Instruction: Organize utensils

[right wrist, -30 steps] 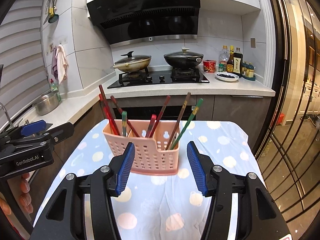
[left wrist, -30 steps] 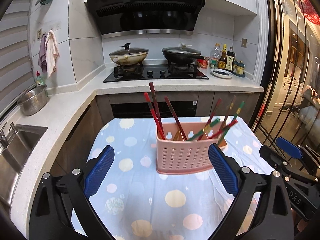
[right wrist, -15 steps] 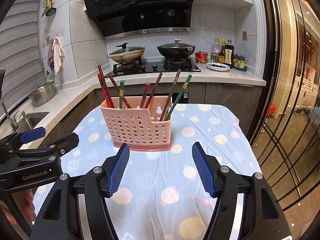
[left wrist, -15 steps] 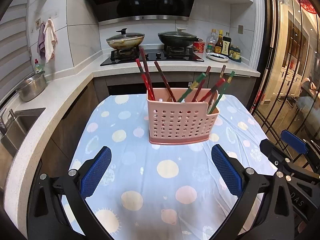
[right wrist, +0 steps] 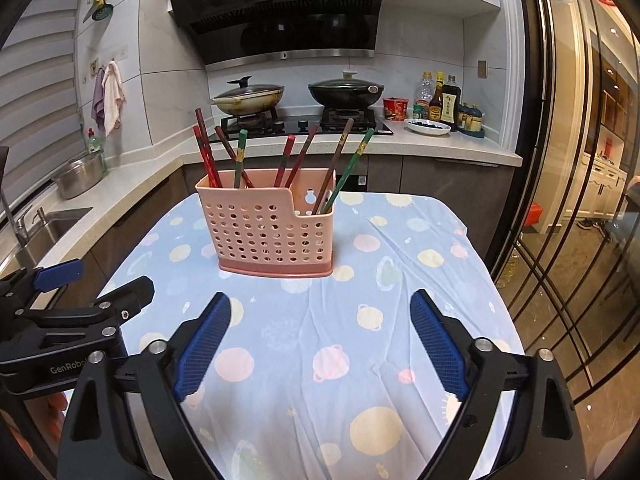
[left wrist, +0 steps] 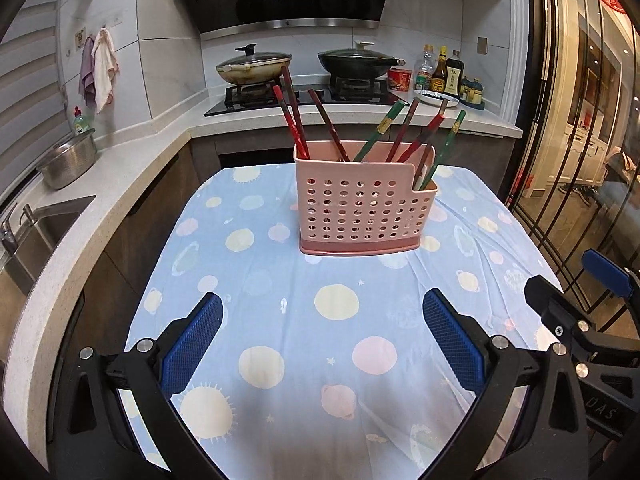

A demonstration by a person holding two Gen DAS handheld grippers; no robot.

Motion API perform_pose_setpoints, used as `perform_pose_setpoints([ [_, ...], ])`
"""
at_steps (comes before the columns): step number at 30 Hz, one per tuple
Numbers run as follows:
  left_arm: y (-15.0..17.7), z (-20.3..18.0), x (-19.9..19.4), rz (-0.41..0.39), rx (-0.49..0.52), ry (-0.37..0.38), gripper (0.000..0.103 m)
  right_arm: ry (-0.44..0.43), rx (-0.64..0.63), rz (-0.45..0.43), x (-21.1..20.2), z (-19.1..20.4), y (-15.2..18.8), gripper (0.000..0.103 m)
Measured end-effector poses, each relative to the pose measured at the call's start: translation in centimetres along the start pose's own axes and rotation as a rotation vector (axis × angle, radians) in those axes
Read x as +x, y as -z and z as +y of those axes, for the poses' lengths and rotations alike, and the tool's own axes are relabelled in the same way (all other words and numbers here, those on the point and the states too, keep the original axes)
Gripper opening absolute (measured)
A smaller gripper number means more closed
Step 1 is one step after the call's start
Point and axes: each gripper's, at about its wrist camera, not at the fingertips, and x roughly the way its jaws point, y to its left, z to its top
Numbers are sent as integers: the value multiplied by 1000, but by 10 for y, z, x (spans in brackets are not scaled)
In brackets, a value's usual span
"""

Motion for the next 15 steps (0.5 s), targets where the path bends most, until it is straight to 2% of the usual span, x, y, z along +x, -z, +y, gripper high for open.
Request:
perform_pose_setpoints([
  [15, 19, 0, 5, 42, -2, -27, 96, 32, 21, 17, 1, -12, 19, 97],
])
